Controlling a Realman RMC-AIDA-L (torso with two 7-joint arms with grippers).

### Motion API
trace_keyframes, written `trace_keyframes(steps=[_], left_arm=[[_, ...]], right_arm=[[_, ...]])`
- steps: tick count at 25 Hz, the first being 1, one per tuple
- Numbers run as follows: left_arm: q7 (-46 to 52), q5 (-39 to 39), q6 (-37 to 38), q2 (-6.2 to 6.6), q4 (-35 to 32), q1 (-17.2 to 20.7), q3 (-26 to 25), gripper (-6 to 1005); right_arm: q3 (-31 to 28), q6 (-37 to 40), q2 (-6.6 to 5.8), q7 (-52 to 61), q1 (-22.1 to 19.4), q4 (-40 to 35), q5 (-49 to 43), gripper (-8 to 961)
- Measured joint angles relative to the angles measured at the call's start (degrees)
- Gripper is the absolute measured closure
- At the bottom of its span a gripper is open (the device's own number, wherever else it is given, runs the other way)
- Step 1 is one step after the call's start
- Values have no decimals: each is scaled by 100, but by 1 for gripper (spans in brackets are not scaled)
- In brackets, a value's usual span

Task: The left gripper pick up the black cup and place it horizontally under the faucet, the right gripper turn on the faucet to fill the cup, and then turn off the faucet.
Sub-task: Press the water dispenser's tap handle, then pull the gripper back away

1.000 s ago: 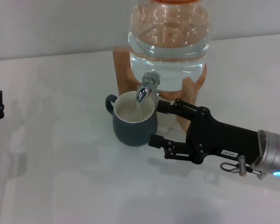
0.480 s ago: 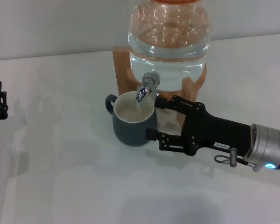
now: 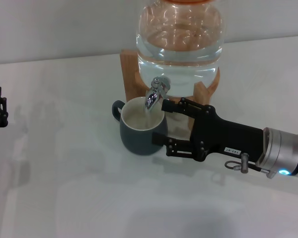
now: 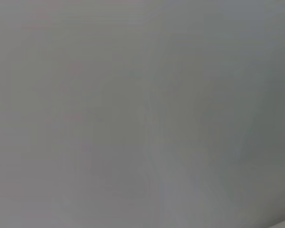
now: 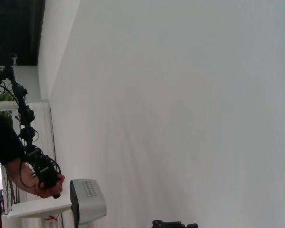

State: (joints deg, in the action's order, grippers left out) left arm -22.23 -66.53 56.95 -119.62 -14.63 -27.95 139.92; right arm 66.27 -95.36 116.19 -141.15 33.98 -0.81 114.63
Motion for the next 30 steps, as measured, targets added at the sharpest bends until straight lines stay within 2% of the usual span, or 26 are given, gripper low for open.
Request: trace_keyframes(steps=[30], left_arm=[[0, 0, -97, -8, 4, -44, 19, 608]], right_arm=[[-9, -40, 0, -9, -207, -207, 152, 98]])
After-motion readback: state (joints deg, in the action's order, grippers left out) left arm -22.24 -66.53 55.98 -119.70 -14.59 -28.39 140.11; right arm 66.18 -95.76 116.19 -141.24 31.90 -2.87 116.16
